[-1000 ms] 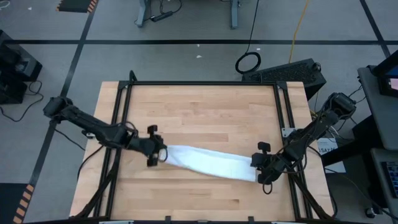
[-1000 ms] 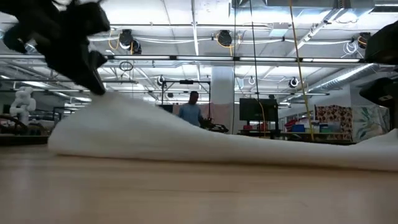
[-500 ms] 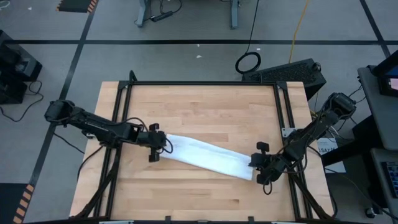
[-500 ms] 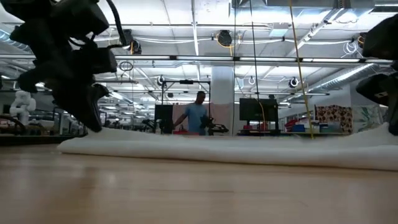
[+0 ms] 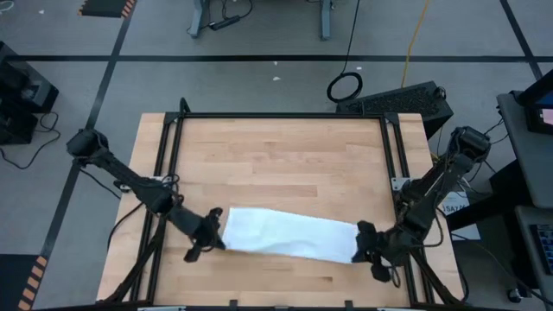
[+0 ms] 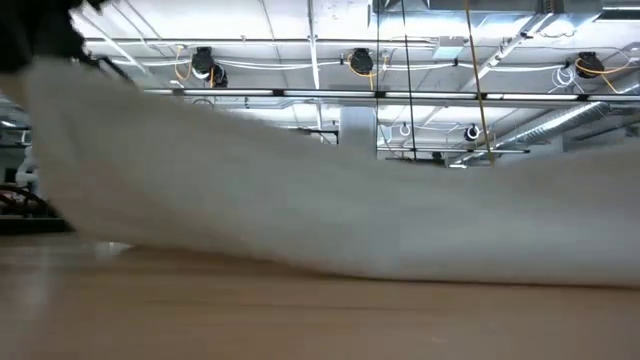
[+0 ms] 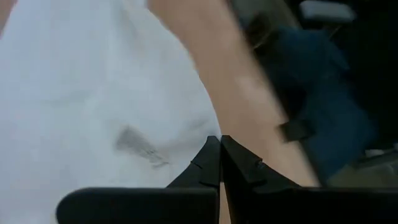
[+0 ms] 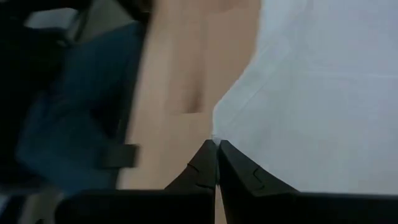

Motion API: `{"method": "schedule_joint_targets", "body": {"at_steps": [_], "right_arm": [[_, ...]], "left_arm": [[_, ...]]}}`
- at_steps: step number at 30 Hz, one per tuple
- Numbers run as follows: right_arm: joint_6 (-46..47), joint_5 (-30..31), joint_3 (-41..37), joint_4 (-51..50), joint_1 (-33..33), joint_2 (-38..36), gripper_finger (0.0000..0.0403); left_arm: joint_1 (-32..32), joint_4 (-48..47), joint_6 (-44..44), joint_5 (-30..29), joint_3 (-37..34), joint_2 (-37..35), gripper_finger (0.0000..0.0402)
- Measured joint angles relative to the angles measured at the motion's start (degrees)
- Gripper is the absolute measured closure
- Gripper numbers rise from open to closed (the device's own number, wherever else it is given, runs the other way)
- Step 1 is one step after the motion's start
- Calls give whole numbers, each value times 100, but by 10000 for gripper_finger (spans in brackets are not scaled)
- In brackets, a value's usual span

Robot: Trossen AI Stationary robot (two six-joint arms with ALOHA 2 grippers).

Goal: Roll napkin
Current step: Fold the white table napkin

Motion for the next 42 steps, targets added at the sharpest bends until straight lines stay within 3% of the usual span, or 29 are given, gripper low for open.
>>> {"method": "schedule_joint_targets", "body": {"at_steps": [4, 7, 13, 18, 28, 35, 42], "right_arm": [[79, 4, 340, -397, 298, 0, 403], [339, 53, 604, -1296, 351, 0, 403], [545, 787, 761, -2925, 300, 0, 403], [496, 1331, 761, -3507, 134, 0, 403], [745, 1400, 608, -3337, -6, 0, 403], [775, 1700, 608, -3417, -10, 100, 403], [803, 1597, 604, -3463, -34, 491, 403]], "left_arm": [[-273, 45, 164, -383, 234, 0, 395], [-198, -191, 452, -804, 302, -4, 395], [324, -1548, 122, -1205, 290, -1, 396], [572, -1622, 84, -1208, 129, 0, 396], [709, -1450, -31, -1222, -183, 0, 396], [709, -1471, -7, -1546, -183, 0, 396], [709, -1471, -38, -1785, -183, 6, 396]]}}
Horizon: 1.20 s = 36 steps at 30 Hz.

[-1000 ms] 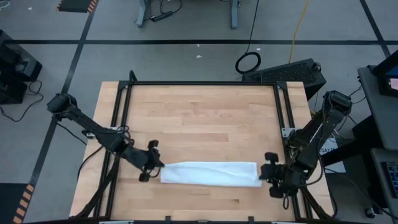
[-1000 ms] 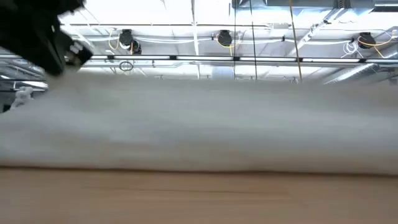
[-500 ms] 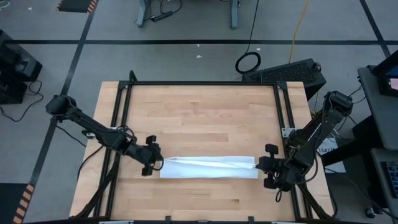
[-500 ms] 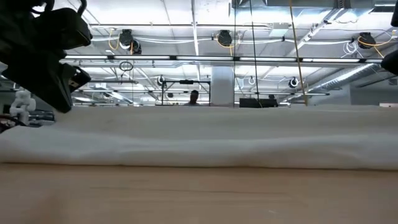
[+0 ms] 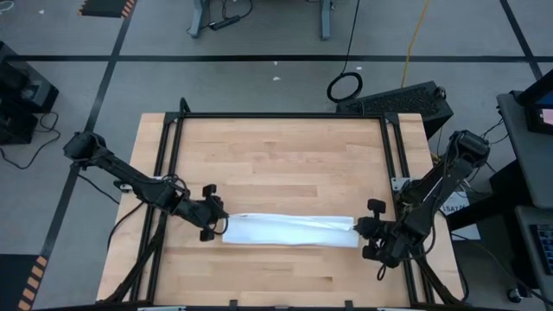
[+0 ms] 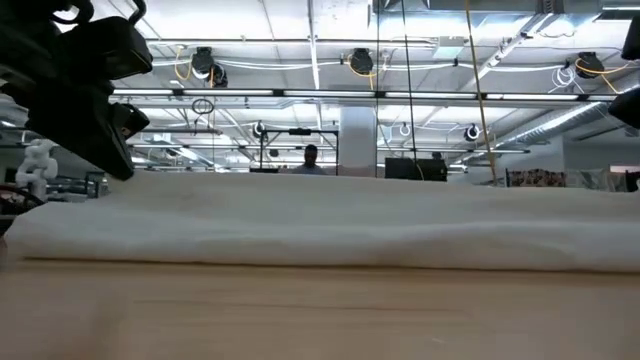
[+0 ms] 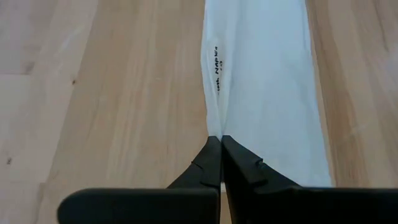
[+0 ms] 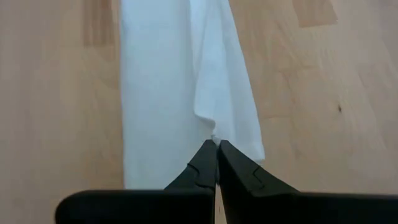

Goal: Roll napkin
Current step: Fold the white table napkin

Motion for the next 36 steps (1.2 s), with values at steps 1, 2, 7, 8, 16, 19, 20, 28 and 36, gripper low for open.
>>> {"method": "schedule_joint_targets", "body": {"at_steps": [1, 2, 7, 8, 16, 19, 20, 28, 36], "right_arm": [[16, -22, 0, 0, -3, 56, 403], [59, -25, 0, 1, -4, 118, 403], [309, -27, -2, -10, -7, 418, 403], [338, -28, -2, -8, -7, 473, 403], [449, -51, -2, 0, -7, 650, 403], [451, -64, -2, -2, -7, 650, 403], [451, -64, -2, -1, -7, 650, 403], [969, -65, -2, -250, -46, 650, 394], [1663, -86, -2, -692, -165, 648, 325]], "left_arm": [[0, 2, 0, -2, 0, 18, 396], [0, 2, 0, -2, 0, 49, 396], [0, 7, -7, -2, 0, 274, 395], [0, 8, -7, -2, 0, 310, 395], [0, 39, -15, -24, 0, 424, 395], [0, 73, -13, -31, 0, 424, 395], [0, 75, -14, -35, 0, 424, 395], [0, 179, -316, -164, 0, 424, 392], [0, 168, -483, -339, 0, 424, 327]]}}
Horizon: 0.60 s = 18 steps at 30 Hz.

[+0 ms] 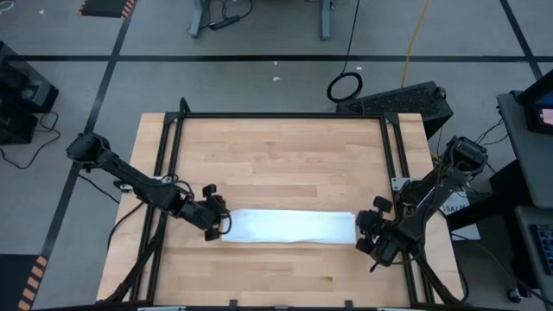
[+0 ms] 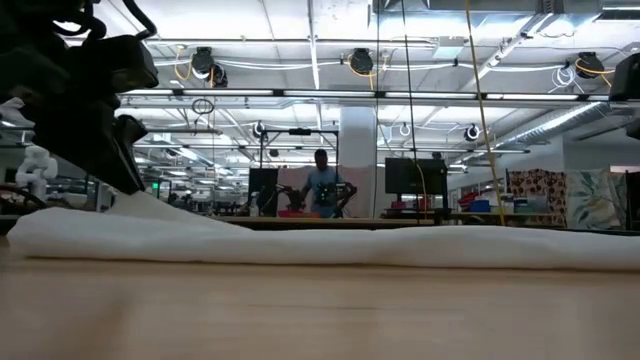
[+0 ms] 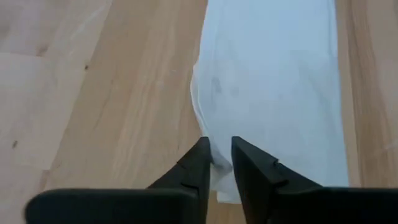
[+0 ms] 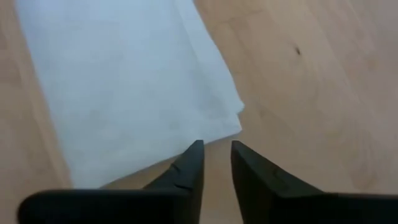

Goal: Roll napkin
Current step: Fold the white table napkin

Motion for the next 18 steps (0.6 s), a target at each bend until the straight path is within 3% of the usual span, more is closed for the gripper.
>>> {"method": "schedule_joint_targets", "body": {"at_steps": [5, 10, 14, 18], "right_arm": [[139, -2, 38, -87, -25, 0, 287], [85, 229, 420, -336, -24, -82, 283], [-388, 1216, 554, 415, -18, -152, 298], [-1922, 2399, 331, 2403, -55, -39, 318]], "left_arm": [[0, 4, -129, -119, 0, 0, 294], [0, -52, 215, -103, 155, -83, 279], [0, 85, 682, -53, 286, -302, 279], [0, 1193, 1123, -108, 62, -328, 279]]}}
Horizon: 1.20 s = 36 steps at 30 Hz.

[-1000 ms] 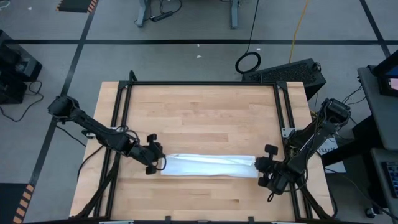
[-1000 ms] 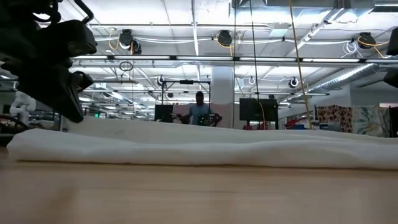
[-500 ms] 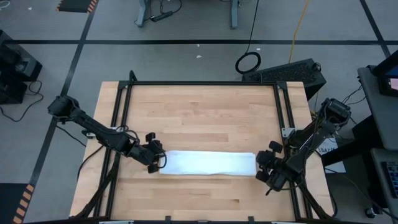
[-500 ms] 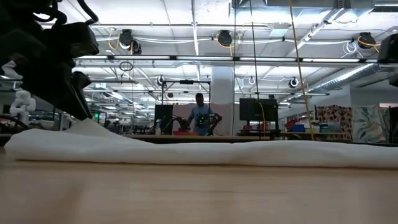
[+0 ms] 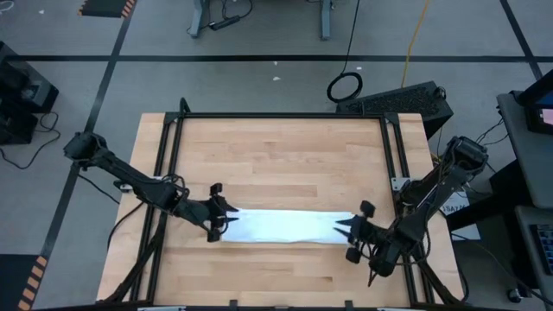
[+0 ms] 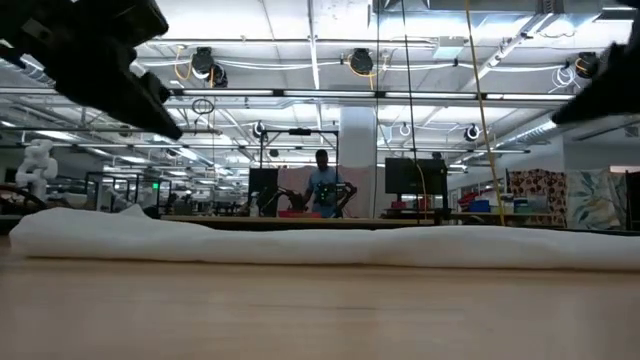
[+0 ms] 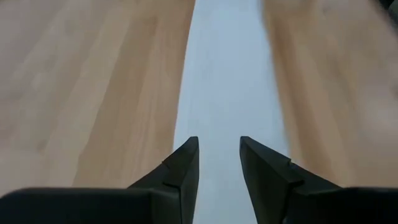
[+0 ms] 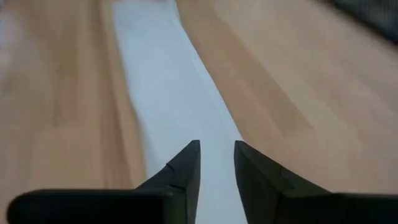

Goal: Roll napkin
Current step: Fold the white table napkin

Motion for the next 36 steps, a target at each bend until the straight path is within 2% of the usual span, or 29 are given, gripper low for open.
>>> {"method": "schedule_joint_targets", "body": {"at_steps": [3, 5, 8, 10, 14, 17, 20, 25, 29, 32, 34, 36], "right_arm": [[-1302, 170, -344, 1648, -161, 128, 338], [-1957, 64, -565, 2649, -334, 246, 356], [-3021, -586, -805, 3764, -660, 456, 385], [-3482, -915, -938, 4153, -868, 524, 398], [-3780, -1359, -1497, 4991, -1361, 592, 398], [-3807, -1809, -2144, 6478, -1652, 812, 402], [-3800, -1888, -2669, 7641, -1715, 1136, 401], [-3621, -1939, -2843, 7965, -1750, 1888, 402], [-3388, -1888, -2660, 8101, -1841, 2546, 402], [-3220, -1871, -2528, 8176, -1875, 2898, 402], [-3189, -1903, -2471, 8238, -1867, 3007, 402], [-3108, -1932, -2485, 8224, -1844, 3004, 402]], "left_arm": [[12, 1276, 248, -50, -377, 301, 279], [20, 1650, 47, -194, -613, 524, 279], [15, 1809, -561, -425, -833, 932, 279], [-52, 1803, -922, -451, -916, 1262, 279], [-259, 1777, -1397, -458, -969, 1764, 279], [-402, 1722, -1556, -489, -957, 1880, 279], [-457, 1572, -1519, -454, -909, 1781, 279], [-474, 1485, -1034, -587, -701, 1251, 279], [-403, 3032, -53, -775, -586, 1263, 279], [-290, 4313, 477, -310, -555, 1718, 279], [-271, 4374, 492, -255, -591, 2052, 279], [-279, 4232, 148, -184, -586, 2461, 279]]}}
